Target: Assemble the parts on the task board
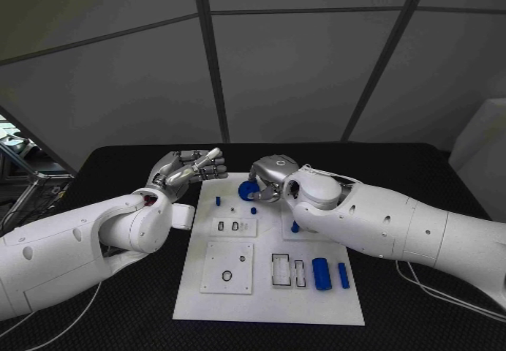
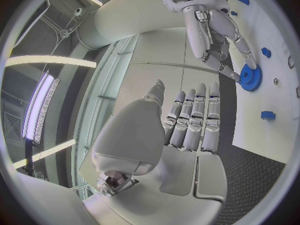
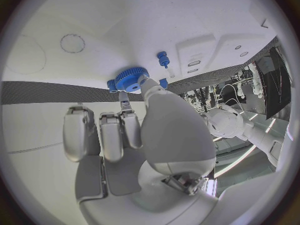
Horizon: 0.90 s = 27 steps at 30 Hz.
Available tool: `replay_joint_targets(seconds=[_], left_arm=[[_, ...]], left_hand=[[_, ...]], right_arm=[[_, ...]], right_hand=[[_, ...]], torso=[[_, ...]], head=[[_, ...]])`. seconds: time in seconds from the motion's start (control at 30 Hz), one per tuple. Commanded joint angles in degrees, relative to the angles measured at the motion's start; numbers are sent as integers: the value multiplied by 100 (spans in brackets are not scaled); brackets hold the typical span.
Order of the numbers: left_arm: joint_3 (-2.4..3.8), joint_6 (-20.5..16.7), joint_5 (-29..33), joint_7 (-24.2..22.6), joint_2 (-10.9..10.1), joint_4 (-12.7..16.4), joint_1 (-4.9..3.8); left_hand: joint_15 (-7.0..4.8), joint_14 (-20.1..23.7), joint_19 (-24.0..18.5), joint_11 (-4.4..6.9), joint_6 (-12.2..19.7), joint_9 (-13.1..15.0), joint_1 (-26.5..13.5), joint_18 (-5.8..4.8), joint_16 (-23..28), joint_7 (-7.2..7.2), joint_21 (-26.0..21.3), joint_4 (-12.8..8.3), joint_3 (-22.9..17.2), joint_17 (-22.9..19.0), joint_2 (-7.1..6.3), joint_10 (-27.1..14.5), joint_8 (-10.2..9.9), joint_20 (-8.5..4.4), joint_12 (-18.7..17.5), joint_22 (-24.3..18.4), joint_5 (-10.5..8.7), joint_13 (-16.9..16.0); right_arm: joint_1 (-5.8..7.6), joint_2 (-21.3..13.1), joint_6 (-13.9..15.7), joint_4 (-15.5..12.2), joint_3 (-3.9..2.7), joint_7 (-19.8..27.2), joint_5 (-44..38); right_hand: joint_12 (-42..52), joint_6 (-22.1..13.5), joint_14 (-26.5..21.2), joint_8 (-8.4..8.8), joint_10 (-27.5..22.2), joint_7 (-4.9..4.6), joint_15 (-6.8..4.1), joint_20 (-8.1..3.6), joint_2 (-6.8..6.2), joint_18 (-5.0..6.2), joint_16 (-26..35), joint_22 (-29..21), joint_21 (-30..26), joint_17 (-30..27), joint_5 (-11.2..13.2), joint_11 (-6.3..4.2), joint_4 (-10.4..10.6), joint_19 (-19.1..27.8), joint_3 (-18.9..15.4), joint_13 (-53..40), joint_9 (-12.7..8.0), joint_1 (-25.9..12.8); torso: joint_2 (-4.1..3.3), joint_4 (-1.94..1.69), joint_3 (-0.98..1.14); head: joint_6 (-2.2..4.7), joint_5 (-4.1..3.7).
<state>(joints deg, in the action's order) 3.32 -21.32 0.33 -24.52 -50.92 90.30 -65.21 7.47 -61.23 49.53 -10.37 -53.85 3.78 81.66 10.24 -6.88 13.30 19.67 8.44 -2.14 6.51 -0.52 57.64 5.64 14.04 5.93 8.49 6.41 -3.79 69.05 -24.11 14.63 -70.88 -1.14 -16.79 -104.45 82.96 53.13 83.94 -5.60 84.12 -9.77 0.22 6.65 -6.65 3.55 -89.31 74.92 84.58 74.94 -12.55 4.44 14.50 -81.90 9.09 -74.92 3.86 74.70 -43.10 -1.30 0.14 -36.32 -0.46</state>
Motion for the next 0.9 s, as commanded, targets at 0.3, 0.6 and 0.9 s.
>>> replay_joint_targets(seconds=[0.3,0.6,0.9], left_arm=[[6,85,-5,98,-7,8,-12],[6,91,-5,130,-13,14,-13],[6,85,-5,130,-24,19,-14]], left_hand=[[42,-1,-31,-12,-18,0,42,16,49,22,-14,-78,-16,13,48,25,-43,3,-36,-11,-13,0],[45,10,-39,-14,-17,-1,57,15,65,25,-17,-98,-24,13,52,21,-49,6,-43,-14,-12,2],[46,11,-41,-14,-17,-1,63,15,69,26,-17,-105,-28,13,56,20,-50,6,-46,-15,-11,2]], right_arm=[[14,-17,-487,9,-3,271,442],[15,-36,-486,78,-3,233,583],[15,-152,14,-75,-3,259,607]], right_hand=[[94,75,595,-36,84,70,19,19,113,-103,-49,382,13,1456,-352,-4,197,-13,-92,-837,26,-960],[100,43,603,-4,90,60,17,11,167,-108,-62,405,23,1490,-488,-1,173,-27,-139,-848,14,-946],[136,-1,606,50,119,8,57,43,220,-126,-69,488,62,1506,-659,43,36,-83,-135,-893,12,-675]], torso=[[0,0,0],[3,-3,-1],[1,3,3]], head=[[-7,8],[-8,8],[12,4]])
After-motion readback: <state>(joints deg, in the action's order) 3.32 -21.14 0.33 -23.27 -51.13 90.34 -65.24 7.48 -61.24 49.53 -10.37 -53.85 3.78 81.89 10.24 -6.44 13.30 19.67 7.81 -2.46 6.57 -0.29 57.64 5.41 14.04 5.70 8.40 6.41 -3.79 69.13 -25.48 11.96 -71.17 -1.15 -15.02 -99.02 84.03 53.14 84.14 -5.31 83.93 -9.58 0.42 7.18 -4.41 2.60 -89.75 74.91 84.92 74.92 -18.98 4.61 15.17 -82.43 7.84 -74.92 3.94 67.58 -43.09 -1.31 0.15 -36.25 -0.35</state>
